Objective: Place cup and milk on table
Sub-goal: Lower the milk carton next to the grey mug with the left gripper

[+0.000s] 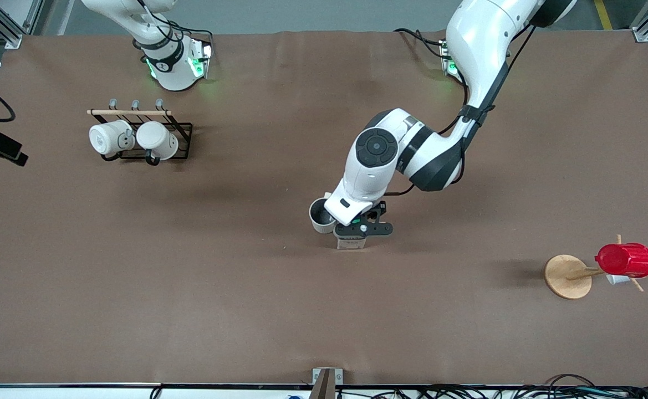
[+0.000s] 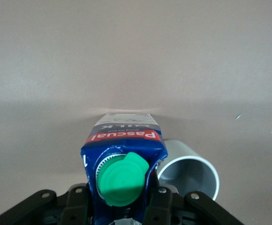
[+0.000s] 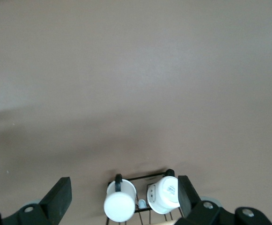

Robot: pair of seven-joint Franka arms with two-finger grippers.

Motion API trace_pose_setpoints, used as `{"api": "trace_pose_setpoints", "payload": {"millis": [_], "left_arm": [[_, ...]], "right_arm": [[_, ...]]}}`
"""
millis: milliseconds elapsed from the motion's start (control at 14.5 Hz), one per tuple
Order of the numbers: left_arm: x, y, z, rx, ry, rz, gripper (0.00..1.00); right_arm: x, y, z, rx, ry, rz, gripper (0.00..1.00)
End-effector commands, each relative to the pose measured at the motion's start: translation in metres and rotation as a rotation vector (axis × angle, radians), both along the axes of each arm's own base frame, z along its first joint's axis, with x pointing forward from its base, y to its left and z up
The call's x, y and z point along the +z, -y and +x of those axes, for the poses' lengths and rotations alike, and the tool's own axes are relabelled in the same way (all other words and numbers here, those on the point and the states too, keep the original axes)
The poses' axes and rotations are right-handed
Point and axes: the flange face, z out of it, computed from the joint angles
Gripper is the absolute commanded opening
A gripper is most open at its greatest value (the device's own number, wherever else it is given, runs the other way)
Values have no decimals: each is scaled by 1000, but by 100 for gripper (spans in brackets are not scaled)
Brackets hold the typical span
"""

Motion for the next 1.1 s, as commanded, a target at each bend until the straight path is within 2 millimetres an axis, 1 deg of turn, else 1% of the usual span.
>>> {"api": "trace_pose_setpoints", "payload": {"millis": [0,69,138,207,414,552,690,759,828,897,1034], "left_arm": [[13,1,-5,12,-14,50,40],[15,-1,-7,24,-29,63,40],[15,-1,-8,40,-32,64,40],[13,0,-8,55,-32,68,40],[7,1,-11,54,-43,71,42],[2,2,-10,58,-49,65,48],[-5,3,-11,56,-55,69,59],[-6,4,-12,55,-57,69,71],[-6,4,-12,55,-57,69,91],[-4,4,-12,54,-55,67,100],[11,2,-10,58,-39,62,100]], "right_arm": [[-7,8,-7,12,-8,70,100],[-10,8,-11,9,-3,84,100],[-8,2,-14,20,12,83,100],[-11,-1,-18,25,18,82,100],[-5,-9,-18,28,24,75,100],[-5,-8,-18,32,26,75,100],[-4,-8,-18,26,27,75,100],[-4,-8,-18,24,27,75,100],[-4,-8,-18,24,27,75,100],[-4,-8,-18,24,27,75,100],[-5,-8,-17,24,26,75,100]]}}
